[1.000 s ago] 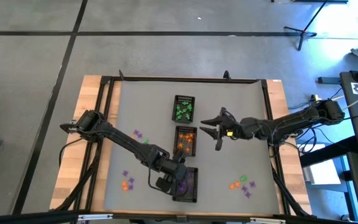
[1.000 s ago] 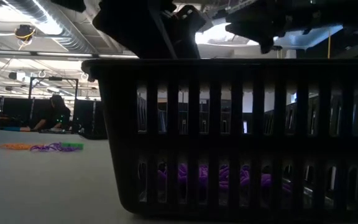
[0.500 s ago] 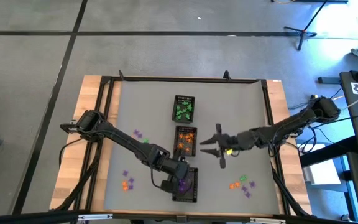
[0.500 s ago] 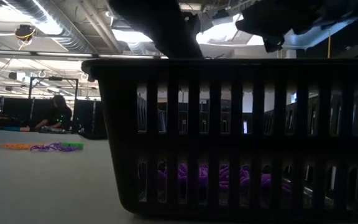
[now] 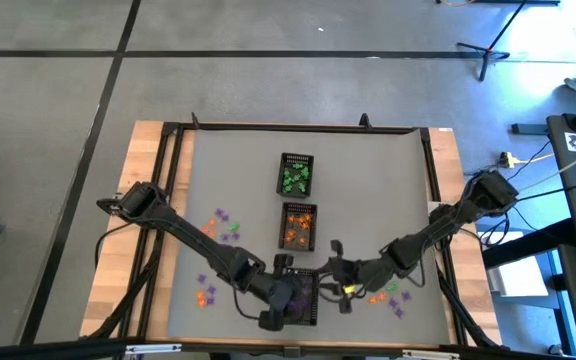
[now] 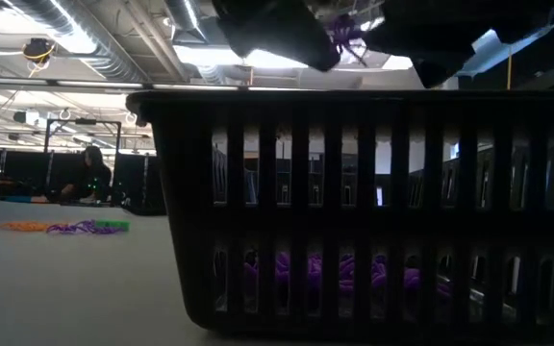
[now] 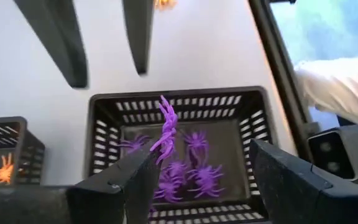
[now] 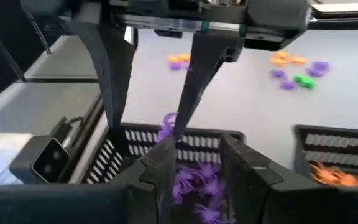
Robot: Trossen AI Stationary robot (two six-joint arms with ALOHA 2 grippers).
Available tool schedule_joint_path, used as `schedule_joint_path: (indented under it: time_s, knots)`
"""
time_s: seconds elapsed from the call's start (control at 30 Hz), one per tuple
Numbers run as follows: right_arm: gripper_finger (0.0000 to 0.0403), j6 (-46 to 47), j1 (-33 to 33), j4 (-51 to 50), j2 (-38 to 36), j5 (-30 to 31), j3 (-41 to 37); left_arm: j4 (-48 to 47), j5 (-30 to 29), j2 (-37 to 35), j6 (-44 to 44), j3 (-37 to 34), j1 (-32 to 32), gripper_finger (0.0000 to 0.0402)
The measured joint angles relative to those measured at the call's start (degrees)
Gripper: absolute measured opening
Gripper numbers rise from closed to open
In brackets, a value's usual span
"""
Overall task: Sort Halloween decoration
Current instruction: Put the violet spider toy into the bottom black bin
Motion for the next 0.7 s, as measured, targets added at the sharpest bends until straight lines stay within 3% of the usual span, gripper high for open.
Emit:
schedule_joint_path:
  time_s: [0.47, 0.7]
  knots:
    - [0.0124, 1.0, 5.4, -2.6, 10.8, -2.3, 12.0, 3.0, -7.5, 0.0, -8.0, 0.0, -3.5, 0.0235]
    - [0.0124, 2.4, 7.9, -4.7, 10.5, 3.3, 12.6, 2.4, -8.4, -0.1, -9.7, 0.0, -3.6, 0.0235]
